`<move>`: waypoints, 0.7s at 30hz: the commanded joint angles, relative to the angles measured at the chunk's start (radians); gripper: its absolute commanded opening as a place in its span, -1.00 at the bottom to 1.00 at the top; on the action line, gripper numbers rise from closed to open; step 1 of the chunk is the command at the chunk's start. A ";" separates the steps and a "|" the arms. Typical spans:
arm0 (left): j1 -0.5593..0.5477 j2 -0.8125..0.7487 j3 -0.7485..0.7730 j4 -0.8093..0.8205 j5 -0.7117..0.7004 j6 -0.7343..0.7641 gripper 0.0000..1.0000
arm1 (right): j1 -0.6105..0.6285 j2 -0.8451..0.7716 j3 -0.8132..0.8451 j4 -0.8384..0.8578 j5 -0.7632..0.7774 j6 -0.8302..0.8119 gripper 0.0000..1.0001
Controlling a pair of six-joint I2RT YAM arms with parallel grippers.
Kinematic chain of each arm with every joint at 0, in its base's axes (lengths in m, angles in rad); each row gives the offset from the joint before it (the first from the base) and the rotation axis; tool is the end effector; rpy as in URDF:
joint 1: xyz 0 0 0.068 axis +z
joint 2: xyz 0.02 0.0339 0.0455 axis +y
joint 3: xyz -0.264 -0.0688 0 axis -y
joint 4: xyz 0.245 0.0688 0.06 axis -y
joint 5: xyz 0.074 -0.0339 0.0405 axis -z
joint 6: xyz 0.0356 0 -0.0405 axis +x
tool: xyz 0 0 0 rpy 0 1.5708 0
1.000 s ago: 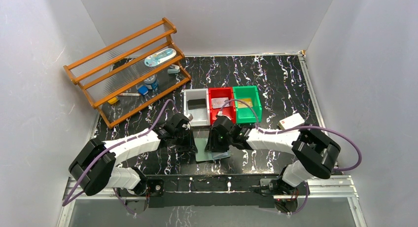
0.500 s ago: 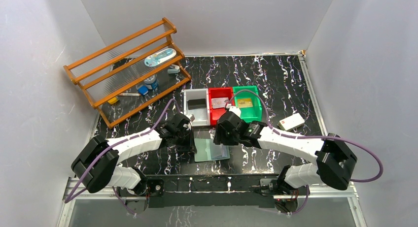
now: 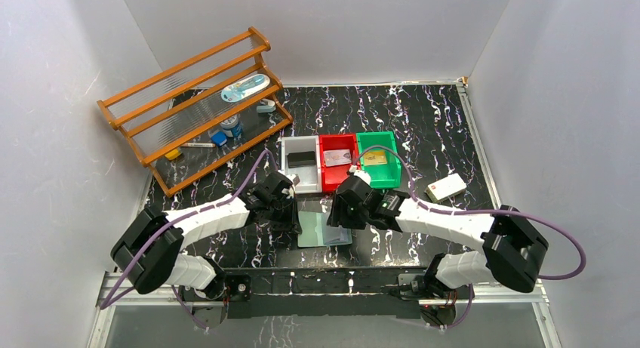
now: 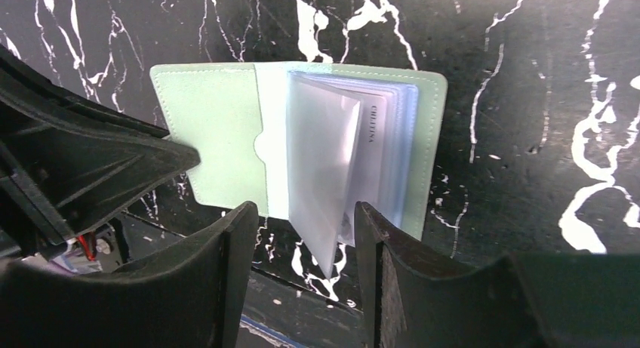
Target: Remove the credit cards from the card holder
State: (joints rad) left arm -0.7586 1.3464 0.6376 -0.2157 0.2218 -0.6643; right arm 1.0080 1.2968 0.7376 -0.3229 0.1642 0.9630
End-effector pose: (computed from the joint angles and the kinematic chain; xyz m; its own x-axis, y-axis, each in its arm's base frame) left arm 0.1774 -0.1789 0.1702 -0.9292 0.0521 -0.3659 0.2468 0.8243 -0.5096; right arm 0.1423 0.2146 0.2043 -0.8747 0.1313 -0.4665 -0.1067 0.8868 0.4496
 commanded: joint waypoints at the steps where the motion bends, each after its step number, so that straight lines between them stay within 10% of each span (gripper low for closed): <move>1: 0.004 0.005 0.027 -0.012 0.005 0.012 -1.00 | -0.003 0.004 -0.012 0.119 -0.054 0.034 0.16; 21: 0.004 -0.050 -0.008 -0.013 -0.076 -0.057 -0.95 | -0.005 0.162 -0.015 0.402 -0.256 0.073 0.10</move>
State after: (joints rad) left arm -0.7586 1.3422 0.6403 -0.2096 0.1932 -0.6930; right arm 1.0077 1.4307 0.7231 -0.0021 -0.0704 0.9989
